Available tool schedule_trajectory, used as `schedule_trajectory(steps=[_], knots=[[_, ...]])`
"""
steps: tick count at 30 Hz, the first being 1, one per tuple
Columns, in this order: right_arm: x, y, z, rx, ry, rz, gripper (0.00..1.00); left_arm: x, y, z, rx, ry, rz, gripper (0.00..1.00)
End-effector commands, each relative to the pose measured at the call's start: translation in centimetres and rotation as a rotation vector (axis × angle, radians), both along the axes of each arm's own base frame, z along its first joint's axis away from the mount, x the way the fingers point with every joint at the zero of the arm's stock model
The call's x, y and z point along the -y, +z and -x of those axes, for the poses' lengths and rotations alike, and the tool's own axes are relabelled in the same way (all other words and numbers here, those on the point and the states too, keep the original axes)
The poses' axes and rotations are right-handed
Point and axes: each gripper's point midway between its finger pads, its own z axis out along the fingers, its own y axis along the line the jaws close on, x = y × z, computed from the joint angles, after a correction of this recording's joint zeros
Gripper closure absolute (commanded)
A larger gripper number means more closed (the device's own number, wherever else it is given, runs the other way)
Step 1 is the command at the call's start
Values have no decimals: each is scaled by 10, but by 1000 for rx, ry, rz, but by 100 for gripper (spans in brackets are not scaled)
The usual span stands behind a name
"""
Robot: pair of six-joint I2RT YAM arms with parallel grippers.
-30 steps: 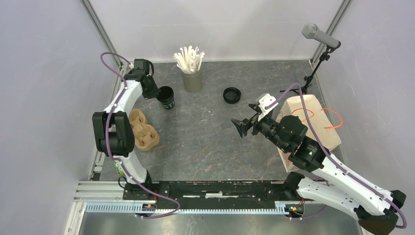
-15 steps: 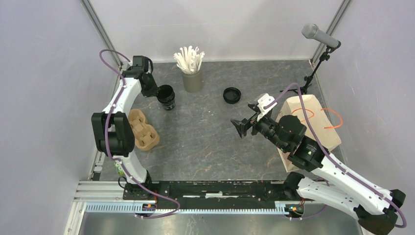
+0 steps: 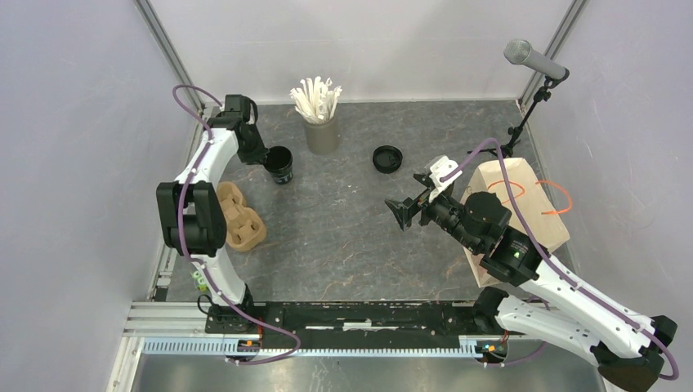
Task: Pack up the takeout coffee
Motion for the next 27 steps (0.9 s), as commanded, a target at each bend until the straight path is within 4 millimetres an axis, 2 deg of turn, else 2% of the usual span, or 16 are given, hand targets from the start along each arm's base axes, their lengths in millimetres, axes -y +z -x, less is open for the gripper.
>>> schedule_trajectory(steps=[1, 8, 14, 19, 21, 23, 27], knots=[[-2, 12, 2, 23, 12, -40, 6, 2, 12, -11, 38, -50, -5, 83], [-1, 12, 2, 23, 9, -40, 7, 4, 16, -11, 44, -62, 2, 94], [-1, 8, 1, 19, 5, -35, 6, 5, 24, -12, 51, -67, 4, 88], [-1, 9, 2, 20, 6, -36, 6, 4, 21, -11, 25, -78, -2, 96], [0, 8, 1, 19, 3, -34, 7, 5, 19, -10, 14, -78, -2, 93], [0, 8, 2, 17, 4, -35, 7, 3, 17, -9, 1, -76, -6, 85], [-1, 7, 2, 16, 5, -35, 7, 1, 13, -7, -20, -77, -18, 85]])
